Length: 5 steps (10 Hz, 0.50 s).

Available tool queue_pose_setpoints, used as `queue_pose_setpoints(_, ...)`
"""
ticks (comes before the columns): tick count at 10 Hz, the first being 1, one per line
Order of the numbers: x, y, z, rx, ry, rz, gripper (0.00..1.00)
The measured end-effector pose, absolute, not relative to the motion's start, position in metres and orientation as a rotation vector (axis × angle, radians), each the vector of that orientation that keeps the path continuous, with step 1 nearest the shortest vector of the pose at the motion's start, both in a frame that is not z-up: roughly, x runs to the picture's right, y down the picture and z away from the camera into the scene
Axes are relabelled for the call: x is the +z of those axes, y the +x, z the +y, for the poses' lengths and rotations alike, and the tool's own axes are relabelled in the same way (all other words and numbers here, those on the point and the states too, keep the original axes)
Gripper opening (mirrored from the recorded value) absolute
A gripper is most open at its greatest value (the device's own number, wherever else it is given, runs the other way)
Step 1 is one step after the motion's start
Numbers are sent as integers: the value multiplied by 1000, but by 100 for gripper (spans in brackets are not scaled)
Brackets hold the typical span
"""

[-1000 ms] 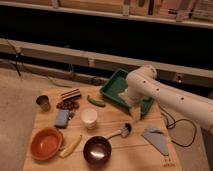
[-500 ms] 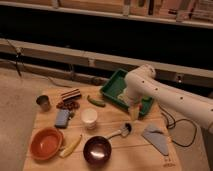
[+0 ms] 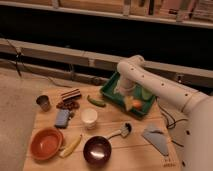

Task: Place pepper in plastic cup

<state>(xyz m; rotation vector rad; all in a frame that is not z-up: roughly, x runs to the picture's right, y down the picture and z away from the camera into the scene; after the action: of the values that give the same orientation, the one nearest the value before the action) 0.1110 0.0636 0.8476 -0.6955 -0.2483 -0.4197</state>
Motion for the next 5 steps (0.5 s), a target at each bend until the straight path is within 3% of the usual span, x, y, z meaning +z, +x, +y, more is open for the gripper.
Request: queue_pose_setpoints(5, 857, 81, 60, -492, -713, -259, 80)
